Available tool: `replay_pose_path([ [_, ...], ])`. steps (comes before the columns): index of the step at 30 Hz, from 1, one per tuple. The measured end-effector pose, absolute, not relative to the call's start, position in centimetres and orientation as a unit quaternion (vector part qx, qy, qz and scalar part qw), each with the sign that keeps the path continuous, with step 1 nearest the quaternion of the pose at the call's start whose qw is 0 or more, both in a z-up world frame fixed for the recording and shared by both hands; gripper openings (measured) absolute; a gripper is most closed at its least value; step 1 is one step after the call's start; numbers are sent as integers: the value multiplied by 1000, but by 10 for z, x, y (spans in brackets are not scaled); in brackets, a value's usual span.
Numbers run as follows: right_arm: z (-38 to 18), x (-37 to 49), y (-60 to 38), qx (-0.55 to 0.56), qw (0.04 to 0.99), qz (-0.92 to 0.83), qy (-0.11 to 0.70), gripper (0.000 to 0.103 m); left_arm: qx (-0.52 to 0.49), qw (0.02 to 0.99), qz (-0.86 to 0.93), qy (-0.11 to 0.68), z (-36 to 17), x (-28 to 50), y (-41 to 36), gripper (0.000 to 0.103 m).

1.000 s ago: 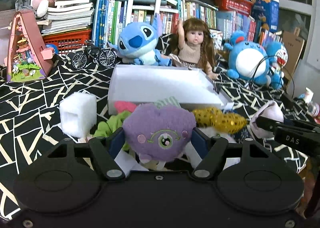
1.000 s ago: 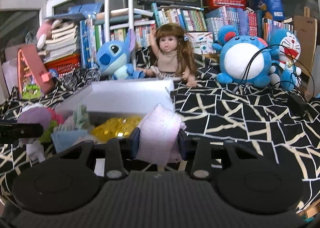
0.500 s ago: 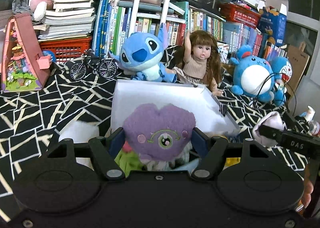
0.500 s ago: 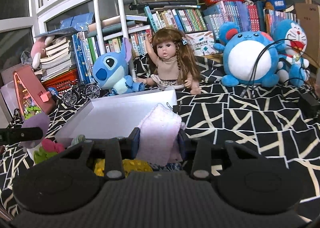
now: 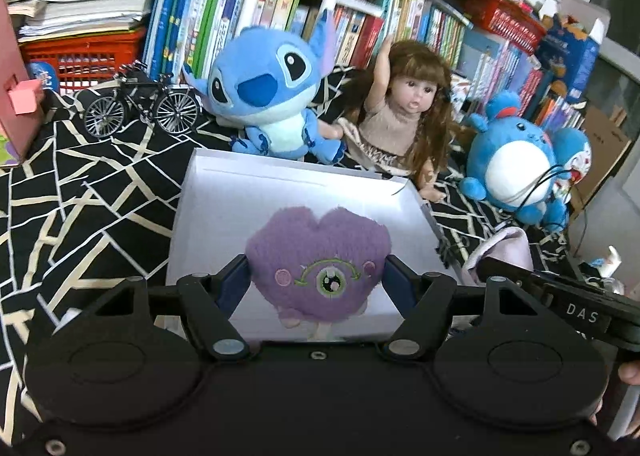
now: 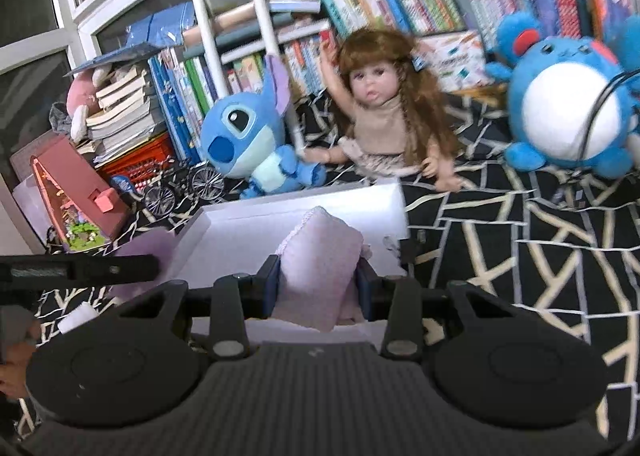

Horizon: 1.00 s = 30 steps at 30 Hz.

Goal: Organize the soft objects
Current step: 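Carry the pink towel into the white box with right tool while left drops purple toy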

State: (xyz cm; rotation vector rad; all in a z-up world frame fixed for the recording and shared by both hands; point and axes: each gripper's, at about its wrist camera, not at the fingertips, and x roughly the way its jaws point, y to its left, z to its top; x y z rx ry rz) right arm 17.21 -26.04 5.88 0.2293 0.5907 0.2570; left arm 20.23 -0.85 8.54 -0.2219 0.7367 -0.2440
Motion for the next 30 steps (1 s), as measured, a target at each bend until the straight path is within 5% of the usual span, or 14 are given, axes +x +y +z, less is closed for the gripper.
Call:
replay_pose_path([
  [13,21,229,-246,116,910,123,379,45,-84,899,-104,417,40,248,-35,69],
  [30,4,234,-231,83,909,117,391,46,-75,889,-88,443,17,260,-39,70],
])
